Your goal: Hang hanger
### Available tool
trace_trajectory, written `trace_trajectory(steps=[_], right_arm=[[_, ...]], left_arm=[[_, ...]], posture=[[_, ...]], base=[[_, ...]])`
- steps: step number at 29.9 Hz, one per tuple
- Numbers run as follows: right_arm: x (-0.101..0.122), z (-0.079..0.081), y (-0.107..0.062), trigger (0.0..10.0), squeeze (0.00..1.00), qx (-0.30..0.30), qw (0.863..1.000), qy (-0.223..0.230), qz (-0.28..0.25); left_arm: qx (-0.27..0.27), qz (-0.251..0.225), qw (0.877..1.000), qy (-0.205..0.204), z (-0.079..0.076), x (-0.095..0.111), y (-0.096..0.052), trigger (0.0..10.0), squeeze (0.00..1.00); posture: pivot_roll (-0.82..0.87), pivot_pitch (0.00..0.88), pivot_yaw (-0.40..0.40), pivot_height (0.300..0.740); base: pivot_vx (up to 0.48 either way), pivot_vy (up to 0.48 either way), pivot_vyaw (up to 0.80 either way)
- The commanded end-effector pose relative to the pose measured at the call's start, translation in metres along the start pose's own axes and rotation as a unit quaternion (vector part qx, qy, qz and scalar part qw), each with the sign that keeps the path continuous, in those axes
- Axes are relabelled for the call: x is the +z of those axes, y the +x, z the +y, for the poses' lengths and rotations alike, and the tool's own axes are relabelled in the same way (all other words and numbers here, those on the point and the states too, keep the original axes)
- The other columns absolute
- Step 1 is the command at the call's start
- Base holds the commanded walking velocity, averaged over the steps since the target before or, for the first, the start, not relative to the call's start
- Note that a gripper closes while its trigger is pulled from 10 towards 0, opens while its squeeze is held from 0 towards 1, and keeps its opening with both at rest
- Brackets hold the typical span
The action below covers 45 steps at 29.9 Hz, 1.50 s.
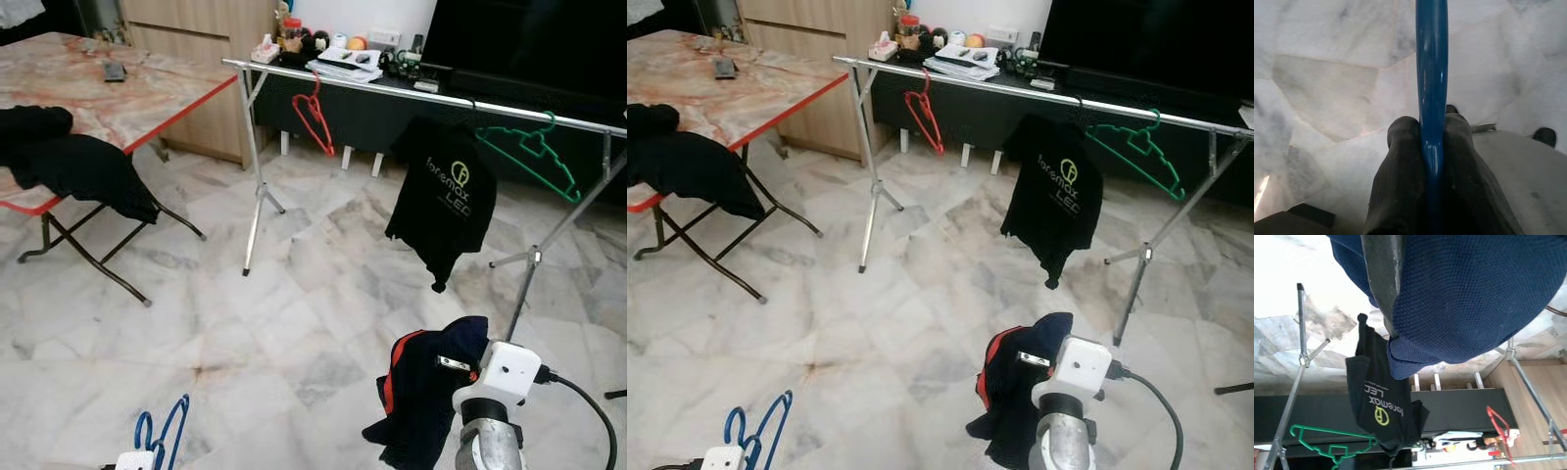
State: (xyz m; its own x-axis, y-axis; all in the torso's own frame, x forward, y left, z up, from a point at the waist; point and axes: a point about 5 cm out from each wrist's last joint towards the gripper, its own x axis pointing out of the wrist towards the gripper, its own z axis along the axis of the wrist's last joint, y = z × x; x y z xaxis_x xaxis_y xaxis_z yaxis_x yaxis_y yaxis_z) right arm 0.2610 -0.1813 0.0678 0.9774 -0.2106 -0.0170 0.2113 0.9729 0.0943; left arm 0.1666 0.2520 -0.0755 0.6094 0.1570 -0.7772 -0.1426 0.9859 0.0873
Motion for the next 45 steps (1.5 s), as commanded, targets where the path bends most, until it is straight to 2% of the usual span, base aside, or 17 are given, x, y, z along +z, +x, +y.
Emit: trace_trajectory(steps=[1,5,9,16,20,41,45], right_arm=[[0.011,0.002,0.003,10.0,0.00,0.001,1.000,0.001,-0.023],[0.010,0.002,0.004,10.0,0.00,-0.004,1.000,0.005,-0.014],[0.009,0.002,0.004,10.0,0.00,-0.005,1.000,0.008,-0.009],[0.010,0.006,0.005,10.0,0.00,-0.001,1.000,0.007,-0.016],[0.011,0.008,0.006,10.0,0.00,-0.001,1.000,0.009,-0.014],[0.010,0.009,0.007,10.0,0.00,-0.004,1.000,0.015,-0.013],[0.010,0.008,0.008,10.0,0.00,-0.004,1.000,0.014,-0.014]], left_arm=[[0.004,0.021,1.000,0.003,0.005,-0.013,-0.004,10.0,0.00],[0.005,0.025,1.000,0.003,0.007,-0.018,-0.006,10.0,0.00],[0.004,0.030,1.000,0.002,0.007,-0.025,-0.008,10.0,0.00],[0.003,0.043,0.999,0.000,0.005,-0.046,-0.015,10.0,0.00],[0.004,0.046,0.999,-0.002,0.006,-0.050,-0.017,10.0,0.00],[0.003,0.033,0.999,-0.003,0.006,-0.043,-0.015,10.0,0.00],[0.002,0.030,1.000,-0.004,0.003,-0.036,-0.011,10.0,0.00]], posture=[[-0.10,0.091,-0.037,0.740],[-0.10,0.096,-0.036,0.740],[-0.10,0.105,-0.037,0.740],[-0.09,0.115,-0.037,0.740],[-0.09,0.119,-0.036,0.740],[-0.08,0.129,-0.028,0.740],[-0.08,0.130,-0.030,0.740]], base=[[0.000,0.281,0.00],[0.000,0.278,0.00],[0.000,0.277,-0.80],[0.000,0.277,0.00],[0.000,0.277,0.00],[0.000,0.276,0.00],[0.000,0.275,0.00]])
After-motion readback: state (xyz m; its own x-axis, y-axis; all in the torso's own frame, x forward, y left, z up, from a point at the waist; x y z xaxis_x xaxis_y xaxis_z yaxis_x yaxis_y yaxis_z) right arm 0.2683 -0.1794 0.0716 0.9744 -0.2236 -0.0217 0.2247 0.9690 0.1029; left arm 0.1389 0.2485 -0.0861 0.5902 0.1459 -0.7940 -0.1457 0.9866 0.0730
